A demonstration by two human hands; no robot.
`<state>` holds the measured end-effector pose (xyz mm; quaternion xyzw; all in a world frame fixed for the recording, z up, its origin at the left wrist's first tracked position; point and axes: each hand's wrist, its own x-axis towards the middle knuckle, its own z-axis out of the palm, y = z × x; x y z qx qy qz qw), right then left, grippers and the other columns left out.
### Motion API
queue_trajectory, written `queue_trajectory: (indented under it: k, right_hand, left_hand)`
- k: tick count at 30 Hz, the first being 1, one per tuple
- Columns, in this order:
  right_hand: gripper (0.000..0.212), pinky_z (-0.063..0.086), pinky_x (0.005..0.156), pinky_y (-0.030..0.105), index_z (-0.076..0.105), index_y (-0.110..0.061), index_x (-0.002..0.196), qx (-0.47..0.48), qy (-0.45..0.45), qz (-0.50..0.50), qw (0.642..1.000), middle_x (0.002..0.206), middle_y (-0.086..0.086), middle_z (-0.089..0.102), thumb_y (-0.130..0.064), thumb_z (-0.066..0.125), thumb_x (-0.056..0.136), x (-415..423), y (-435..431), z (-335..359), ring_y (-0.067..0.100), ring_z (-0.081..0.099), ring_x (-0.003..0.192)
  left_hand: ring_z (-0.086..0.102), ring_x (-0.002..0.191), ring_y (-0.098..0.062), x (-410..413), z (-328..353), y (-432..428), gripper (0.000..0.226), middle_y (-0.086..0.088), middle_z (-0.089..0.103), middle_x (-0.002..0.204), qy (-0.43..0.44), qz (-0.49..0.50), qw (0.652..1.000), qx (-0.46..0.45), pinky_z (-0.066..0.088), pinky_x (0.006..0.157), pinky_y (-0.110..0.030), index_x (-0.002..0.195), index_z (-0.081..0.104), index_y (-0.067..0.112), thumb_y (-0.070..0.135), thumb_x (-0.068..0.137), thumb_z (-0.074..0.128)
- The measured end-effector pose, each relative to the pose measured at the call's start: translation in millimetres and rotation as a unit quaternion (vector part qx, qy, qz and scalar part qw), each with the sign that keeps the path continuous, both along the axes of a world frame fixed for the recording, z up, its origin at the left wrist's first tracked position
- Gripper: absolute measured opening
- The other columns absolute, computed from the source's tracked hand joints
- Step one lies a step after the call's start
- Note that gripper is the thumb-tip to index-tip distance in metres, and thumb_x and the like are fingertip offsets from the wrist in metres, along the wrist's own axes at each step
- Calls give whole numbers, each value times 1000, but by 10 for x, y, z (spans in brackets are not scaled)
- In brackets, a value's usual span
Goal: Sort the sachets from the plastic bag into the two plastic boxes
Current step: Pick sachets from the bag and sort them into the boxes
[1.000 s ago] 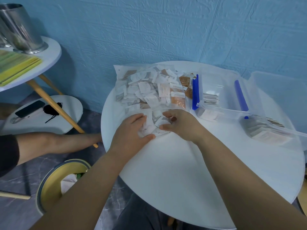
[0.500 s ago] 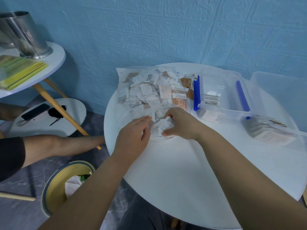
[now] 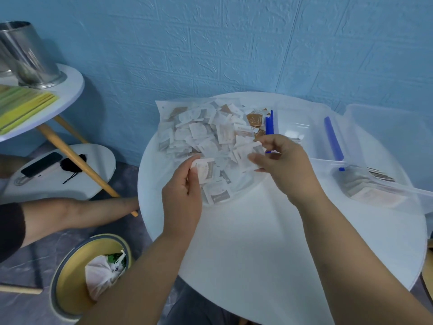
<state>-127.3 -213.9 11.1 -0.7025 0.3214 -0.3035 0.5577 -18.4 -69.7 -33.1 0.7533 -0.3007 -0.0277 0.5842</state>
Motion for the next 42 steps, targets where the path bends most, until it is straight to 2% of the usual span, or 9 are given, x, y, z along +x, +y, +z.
queue_trajectory:
  k: [3,8,13,16,22,26,33,37,42]
  right_hand:
    - [27,57,65,23,64,-9,98,106,-44,41,993,76,4,63,0,72,74,20,80,9,15,64,71]
    - [24,52,61,20,63,-14,82,88,16,66,994,71,2,62,-2,78,68,158,245,-102,9,58,61]
    - [21,45,57,12,65,-18,85,-24,85,86,992,83,-4,65,-15,80,70,219,308,-175,1,54,61]
    - [21,41,60,8,64,-23,93,-119,133,67,982,83,-8,61,-25,75,76,232,293,-260,1,52,67]
    - [66,43,81,24,56,-16,119,-210,305,52,927,107,-1,55,-56,71,69,307,310,-432,15,52,97]
    - [69,45,89,32,55,-18,117,-241,353,48,903,115,1,55,-58,73,65,416,342,-453,20,50,107]
    - [39,44,74,24,55,-19,116,-86,215,46,972,106,-3,62,-30,69,81,285,312,-363,16,59,90]
    - [35,43,65,14,53,-22,120,-92,175,28,980,108,-8,63,-27,62,87,132,241,-301,8,59,81]
    - [15,54,83,40,54,-31,95,-71,110,-9,991,99,-9,64,-24,63,86,-90,170,-236,17,63,88]
  left_hand:
    - [54,100,12,-51,10,-35,28,22,61,108,70,-14,997,-20,44,82,-6,113,60,33,18,98,42]
    - [63,101,-12,-112,42,-55,22,8,68,107,207,-75,972,-76,50,92,-40,108,63,30,21,96,47]
    - [64,96,-13,-50,-16,11,20,7,68,104,170,-81,982,-26,52,88,-35,109,63,26,23,90,57]
    - [60,98,-8,-9,-63,28,16,13,65,103,113,-5,993,-16,48,86,-16,105,59,30,23,91,55]
    - [60,99,-8,65,-145,44,15,12,62,103,100,94,989,-57,46,85,-14,106,55,29,22,93,53]
    - [60,98,-8,60,-150,32,16,13,62,101,98,91,989,-57,48,84,-14,105,55,30,20,93,53]
    - [60,98,-10,53,-158,43,16,9,62,103,85,83,991,-63,46,81,-9,105,53,29,19,93,53]
    - [60,99,-11,31,-152,36,16,8,62,103,63,67,994,-63,47,82,-11,105,52,30,20,93,53]
    - [59,100,-6,-65,-107,8,16,12,61,103,24,30,996,-77,46,81,-9,106,52,30,21,92,53]
